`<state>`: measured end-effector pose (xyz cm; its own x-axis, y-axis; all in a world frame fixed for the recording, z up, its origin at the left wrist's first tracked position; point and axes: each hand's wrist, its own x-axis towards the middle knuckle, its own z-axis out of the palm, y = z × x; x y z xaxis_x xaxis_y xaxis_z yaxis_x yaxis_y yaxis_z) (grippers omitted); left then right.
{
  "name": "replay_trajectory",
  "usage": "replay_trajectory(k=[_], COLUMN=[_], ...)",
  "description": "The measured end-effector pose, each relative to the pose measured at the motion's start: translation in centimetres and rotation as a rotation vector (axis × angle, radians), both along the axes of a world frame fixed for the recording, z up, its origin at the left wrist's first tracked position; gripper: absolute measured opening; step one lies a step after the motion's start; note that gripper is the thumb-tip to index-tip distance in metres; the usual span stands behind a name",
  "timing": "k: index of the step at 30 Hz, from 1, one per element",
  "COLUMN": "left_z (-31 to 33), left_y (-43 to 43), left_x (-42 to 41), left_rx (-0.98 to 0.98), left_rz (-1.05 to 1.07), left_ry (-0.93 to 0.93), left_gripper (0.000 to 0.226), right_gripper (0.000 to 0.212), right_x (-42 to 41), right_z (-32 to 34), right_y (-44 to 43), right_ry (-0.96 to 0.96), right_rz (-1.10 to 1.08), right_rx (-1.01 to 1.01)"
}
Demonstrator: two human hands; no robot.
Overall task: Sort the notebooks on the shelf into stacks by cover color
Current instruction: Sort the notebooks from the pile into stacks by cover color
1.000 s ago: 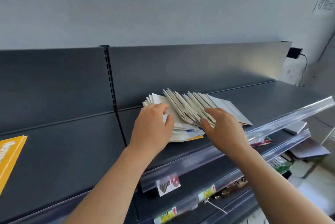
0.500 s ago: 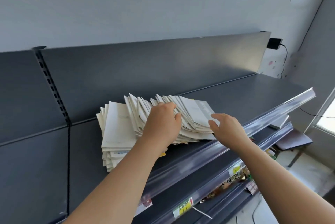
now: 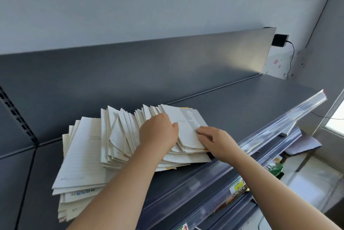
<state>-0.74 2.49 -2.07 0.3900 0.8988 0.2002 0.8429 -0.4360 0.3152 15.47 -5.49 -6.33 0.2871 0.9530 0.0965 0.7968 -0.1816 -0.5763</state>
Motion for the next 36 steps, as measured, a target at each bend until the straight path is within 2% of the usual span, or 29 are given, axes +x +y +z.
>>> replay_trajectory(k=[6,11,15,20,24,26,31,33,36], left_z=[-0.6,-0.8,-0.7,-0.7,-0.5,-0.5,-0.3,-0.1,0.3], left_y=[-0.1,-0.2,-0.9,-1.7,-2.2,-2.0,-2.3,-2.7,-3.1], left_x=[1.3,1.4,1.2,1.3,1.1,0.8,0.0,-0.4,-0.8], left_rx=[0.012,0.02,0.059,0.111,0.035,0.004,0.008,0.01,-0.011], left_rz=[0.209,0.29,0.335,0.366,0.352,0.357,0.323,0.312,0.312], left_ry=[0.014,-0.072,-0.126,-0.159,-0.145,-0.174,-0.339,-0.44,-0.59], left_gripper=[0.022,0.015,0.012,0.02,0.036,0.034,0.015,0.013,0.007], right_gripper=[0.031,0.027,0.024,0.021,0.026,0.03,0.028,0.026,0.036], right_x=[1.8,4.4,4.5,4.0,3.6,3.5,3.3,3.0,2.4], right_z=[-0.7,-0.9,-1.1,-1.7,-1.9,-1.8,-1.1,-0.6,0.0], right_y=[0.4,1.1,1.7,1.9,1.6,1.4,1.4,1.4,1.7], right_ry=[0.042,0.018,0.001,-0.006,0.035,0.083,0.127,0.204,0.335], right_rz=[0.214,0.067,0.142,0.198,0.24,0.23,0.217,0.192,0.183], right_rx=[0.011,0.075,0.048,0.083,0.102,0.097,0.059,0.059,0.089])
